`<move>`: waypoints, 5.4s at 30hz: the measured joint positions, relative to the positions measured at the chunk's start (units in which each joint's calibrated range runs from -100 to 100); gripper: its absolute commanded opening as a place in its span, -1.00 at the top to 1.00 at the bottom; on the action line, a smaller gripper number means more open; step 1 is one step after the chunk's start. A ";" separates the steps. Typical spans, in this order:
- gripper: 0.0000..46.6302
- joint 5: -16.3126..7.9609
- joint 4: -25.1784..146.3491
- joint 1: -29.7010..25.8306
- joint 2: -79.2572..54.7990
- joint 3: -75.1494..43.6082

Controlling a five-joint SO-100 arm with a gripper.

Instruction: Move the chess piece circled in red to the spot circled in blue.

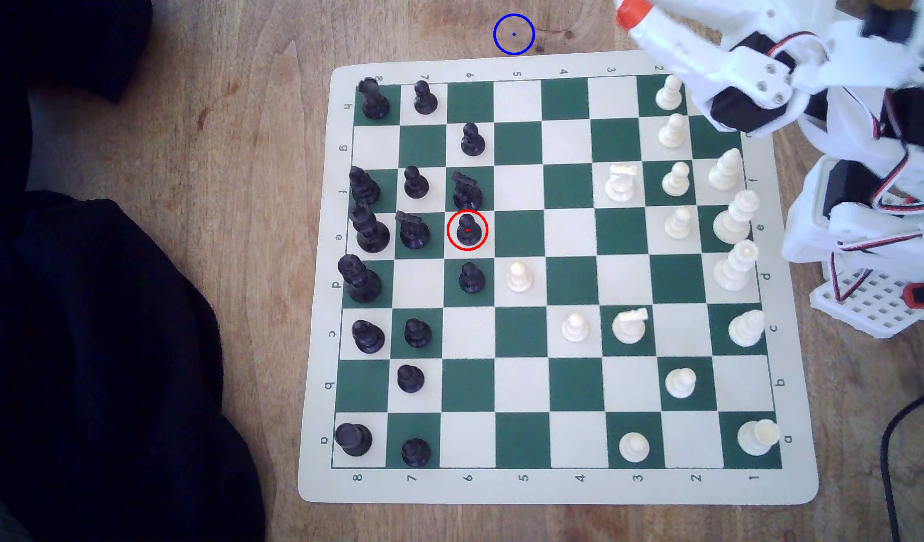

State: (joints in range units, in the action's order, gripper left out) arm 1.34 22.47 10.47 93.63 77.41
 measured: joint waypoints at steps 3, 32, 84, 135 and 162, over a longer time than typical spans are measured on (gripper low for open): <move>0.99 -3.76 7.97 -0.22 -3.94 -4.70; 0.45 -11.28 40.80 -5.01 -72.56 -60.28; 0.39 -10.01 41.20 -10.18 -108.92 -78.99; 0.53 -10.94 37.69 -10.10 -114.12 -82.33; 0.99 -10.31 55.94 -5.83 -99.12 -94.08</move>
State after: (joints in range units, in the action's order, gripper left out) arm -8.96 78.41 4.65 -5.49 -16.67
